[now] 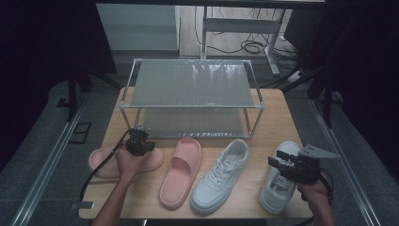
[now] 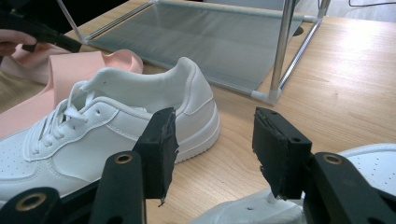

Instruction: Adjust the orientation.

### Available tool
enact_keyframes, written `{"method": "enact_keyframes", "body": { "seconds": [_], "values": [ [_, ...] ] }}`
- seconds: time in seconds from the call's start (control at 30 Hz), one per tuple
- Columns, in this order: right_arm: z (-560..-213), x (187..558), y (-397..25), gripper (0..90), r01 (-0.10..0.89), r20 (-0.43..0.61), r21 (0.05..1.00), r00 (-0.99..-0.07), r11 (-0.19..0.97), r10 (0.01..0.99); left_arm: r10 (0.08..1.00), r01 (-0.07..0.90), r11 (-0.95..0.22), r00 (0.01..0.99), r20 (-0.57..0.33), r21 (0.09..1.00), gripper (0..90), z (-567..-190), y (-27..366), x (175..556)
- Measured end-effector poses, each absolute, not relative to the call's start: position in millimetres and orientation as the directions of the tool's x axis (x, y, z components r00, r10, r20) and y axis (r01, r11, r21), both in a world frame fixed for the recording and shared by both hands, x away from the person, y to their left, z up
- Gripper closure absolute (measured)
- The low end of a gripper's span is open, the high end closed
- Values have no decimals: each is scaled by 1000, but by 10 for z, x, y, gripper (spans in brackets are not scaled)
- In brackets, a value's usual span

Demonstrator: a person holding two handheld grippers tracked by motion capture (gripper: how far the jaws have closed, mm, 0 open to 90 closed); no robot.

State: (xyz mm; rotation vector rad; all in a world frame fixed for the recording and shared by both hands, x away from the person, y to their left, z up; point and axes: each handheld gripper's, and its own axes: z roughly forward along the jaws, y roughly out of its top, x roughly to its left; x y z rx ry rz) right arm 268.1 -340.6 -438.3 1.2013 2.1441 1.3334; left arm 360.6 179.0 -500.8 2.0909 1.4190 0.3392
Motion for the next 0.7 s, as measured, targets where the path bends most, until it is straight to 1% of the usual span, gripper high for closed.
{"method": "enact_keyframes", "body": {
  "seconds": [0.27, 0.47, 0.7],
  "values": [
    [-4376, 2674, -3406, 498, 476, 136, 856, -583, 201, 801, 889, 746, -302, 445, -107, 593, 890, -4999, 1784, 3318],
    [-4376, 2672, -3401, 498, 476, 135, 856, -583, 203, 801, 876, 740, -289, 460, -144, 608, 890, -5020, 1858, 3098],
    [-4375, 2669, -3391, 498, 477, 137, 856, -582, 201, 801, 867, 725, -317, 483, -123, 612, 889, -5007, 1886, 2852]
  ]
}}
